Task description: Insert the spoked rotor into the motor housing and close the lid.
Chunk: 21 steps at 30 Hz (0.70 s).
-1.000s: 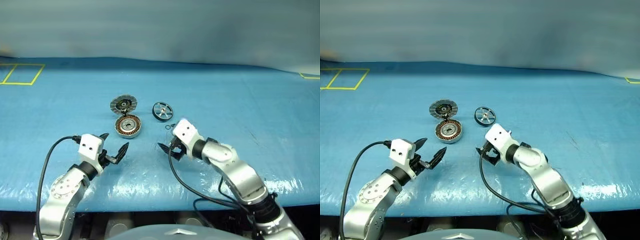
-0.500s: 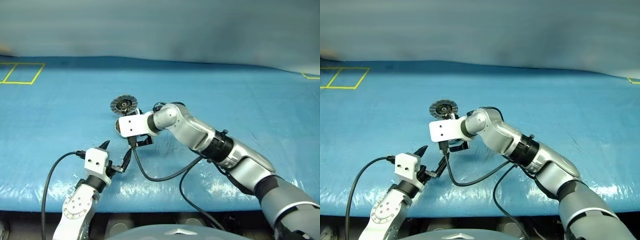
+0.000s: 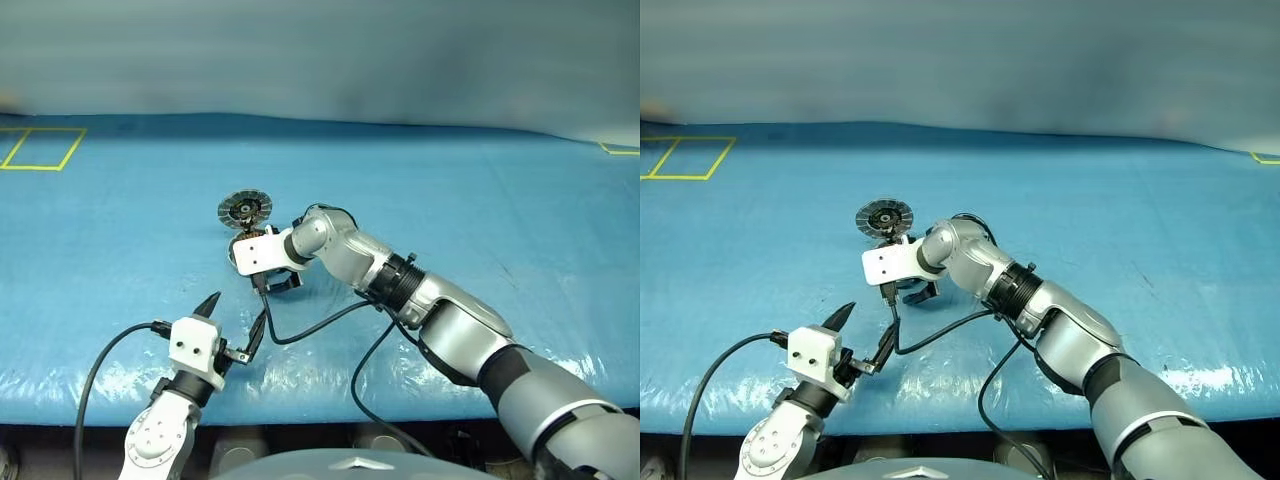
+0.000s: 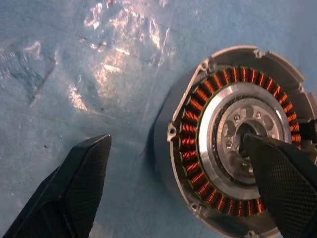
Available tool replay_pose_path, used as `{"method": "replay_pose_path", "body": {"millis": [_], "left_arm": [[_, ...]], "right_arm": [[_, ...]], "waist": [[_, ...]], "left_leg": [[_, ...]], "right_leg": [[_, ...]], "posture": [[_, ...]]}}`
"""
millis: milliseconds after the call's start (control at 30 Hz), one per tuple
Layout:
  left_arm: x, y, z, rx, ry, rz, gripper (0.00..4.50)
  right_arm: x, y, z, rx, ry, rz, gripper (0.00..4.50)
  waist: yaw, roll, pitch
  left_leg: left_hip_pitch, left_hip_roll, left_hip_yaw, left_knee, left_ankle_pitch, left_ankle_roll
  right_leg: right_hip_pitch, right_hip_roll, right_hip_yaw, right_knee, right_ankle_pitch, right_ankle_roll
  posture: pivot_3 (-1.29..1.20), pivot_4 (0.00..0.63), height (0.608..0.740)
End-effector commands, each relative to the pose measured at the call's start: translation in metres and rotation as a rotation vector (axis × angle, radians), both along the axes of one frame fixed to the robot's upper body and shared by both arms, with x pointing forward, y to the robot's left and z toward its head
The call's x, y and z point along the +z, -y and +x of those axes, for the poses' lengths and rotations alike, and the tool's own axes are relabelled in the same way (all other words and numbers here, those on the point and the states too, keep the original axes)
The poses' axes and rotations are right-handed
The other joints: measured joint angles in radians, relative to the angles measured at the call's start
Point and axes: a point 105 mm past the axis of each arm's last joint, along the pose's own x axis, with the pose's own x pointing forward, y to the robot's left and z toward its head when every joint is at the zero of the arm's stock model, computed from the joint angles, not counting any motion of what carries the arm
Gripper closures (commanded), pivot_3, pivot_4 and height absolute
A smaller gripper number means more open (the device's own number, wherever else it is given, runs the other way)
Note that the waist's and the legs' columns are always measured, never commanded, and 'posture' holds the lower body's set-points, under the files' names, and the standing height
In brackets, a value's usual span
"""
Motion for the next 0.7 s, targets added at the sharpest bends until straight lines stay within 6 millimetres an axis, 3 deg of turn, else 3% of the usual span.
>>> {"method": "replay_pose_path", "body": {"millis": [33,67,167,367,567,700], "left_arm": [[0.005,0.003,0.000,-0.006,0.033,-0.003,0.01],[0.005,0.003,0.000,-0.009,0.034,-0.008,0.01],[0.005,0.004,0.002,-0.011,0.048,0.008,0.00],[0.003,0.001,0.004,-0.002,0.065,0.031,0.00],[-0.001,-0.001,0.004,-0.004,0.055,0.024,0.00],[-0.002,-0.004,0.006,-0.010,0.050,0.026,0.00]], "right_arm": [[0.012,-0.001,0.008,0.001,0.035,0.003,0.00],[0.010,0.001,0.008,-0.001,0.029,-0.011,0.00],[0.001,0.007,0.009,-0.007,0.006,-0.068,0.61],[-0.013,0.019,0.007,-0.018,-0.023,-0.131,2.42],[-0.020,0.038,-0.005,-0.079,-0.105,-0.126,2.44],[-0.028,0.062,-0.026,-0.128,-0.157,-0.146,2.44]], "waist": [[-0.001,0.000,0.000],[-0.001,0.001,0.000],[-0.001,0.001,0.000],[0.003,0.001,0.000],[0.014,0.002,-0.001],[0.019,0.003,-0.002]], "left_leg": [[0.000,0.000,0.000,0.000,0.000,0.000],[0.000,0.000,0.000,0.000,0.000,0.000],[0.000,0.000,0.000,0.000,0.000,0.000],[0.001,0.000,0.000,0.002,0.000,0.000],[0.001,0.000,0.000,0.002,0.000,0.000],[0.002,-0.001,-0.001,0.002,0.000,0.000]], "right_leg": [[0.000,0.000,0.000,0.001,0.000,0.000],[0.000,0.000,0.000,0.001,0.000,0.000],[0.000,0.000,0.000,0.001,0.000,0.000],[0.001,0.000,0.000,0.001,0.000,0.000],[0.002,0.000,0.000,0.001,0.000,0.000],[0.003,0.000,0.000,0.001,-0.001,0.000]], "posture": [[0.00,0.150,0.740],[0.00,0.150,0.740],[0.00,0.150,0.740],[0.00,0.150,0.740],[0.00,0.150,0.740],[0.00,0.150,0.740]]}}
